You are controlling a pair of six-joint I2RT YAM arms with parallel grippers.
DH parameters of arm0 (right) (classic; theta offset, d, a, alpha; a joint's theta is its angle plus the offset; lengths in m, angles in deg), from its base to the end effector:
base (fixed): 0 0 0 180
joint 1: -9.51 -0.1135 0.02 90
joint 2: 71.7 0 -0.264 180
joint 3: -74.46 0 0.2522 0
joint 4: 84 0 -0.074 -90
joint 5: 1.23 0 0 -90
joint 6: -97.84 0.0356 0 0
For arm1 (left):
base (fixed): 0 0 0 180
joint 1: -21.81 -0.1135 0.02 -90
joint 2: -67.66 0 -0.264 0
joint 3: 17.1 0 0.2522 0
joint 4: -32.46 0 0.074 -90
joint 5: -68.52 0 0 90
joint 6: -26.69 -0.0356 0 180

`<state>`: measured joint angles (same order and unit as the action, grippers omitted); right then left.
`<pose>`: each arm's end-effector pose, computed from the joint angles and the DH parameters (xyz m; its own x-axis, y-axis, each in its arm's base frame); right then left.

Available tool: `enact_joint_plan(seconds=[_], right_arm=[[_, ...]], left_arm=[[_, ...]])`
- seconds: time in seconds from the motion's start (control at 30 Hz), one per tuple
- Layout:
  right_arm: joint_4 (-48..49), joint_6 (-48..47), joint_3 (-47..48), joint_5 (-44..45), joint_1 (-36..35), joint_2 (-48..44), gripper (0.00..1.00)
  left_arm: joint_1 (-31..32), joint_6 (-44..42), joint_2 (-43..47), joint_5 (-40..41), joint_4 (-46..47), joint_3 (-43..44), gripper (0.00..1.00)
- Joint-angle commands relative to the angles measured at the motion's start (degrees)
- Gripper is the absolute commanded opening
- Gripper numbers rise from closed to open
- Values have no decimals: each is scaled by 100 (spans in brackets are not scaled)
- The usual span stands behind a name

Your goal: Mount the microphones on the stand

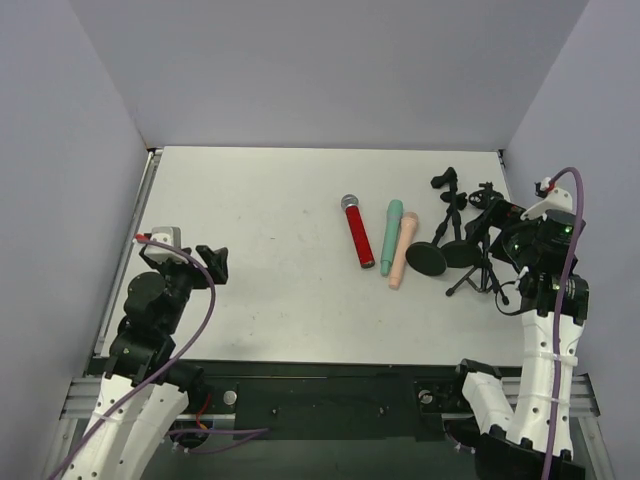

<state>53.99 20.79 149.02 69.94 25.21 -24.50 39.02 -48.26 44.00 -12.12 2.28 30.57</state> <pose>0.1656 -0.0346 0.3959 -0.2473 0.2898 -0.9246 0.0112 0.9550 0.2964 0.1135 -0.0291 0.3103 -0.1348 -0.2264 -0.9646 0.1061 0.9646 -0.2413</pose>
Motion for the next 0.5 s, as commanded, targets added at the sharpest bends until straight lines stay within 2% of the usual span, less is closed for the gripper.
enact_joint_plan(seconds=[0.0, 0.13, 0.27, 0.33, 0.47], right_arm=[[390, -11, -42, -137, -6, 131, 100], [268, -757, 11, -646, -172, 184, 100], [-266, -2722, 64, -929, -892, 167, 100], [-671, -3304, 134, -1140, -1104, 271, 100], [-716, -2633, 467, -816, -1122, 956, 100]], left_arm=[[19, 402, -191, -444, -115, 414, 97], [19, 438, -463, -760, -142, 572, 97], [19, 297, -762, -814, -63, 564, 97], [19, 236, -876, -822, 7, 477, 97], [10, 191, -1009, -884, -97, 459, 97]])
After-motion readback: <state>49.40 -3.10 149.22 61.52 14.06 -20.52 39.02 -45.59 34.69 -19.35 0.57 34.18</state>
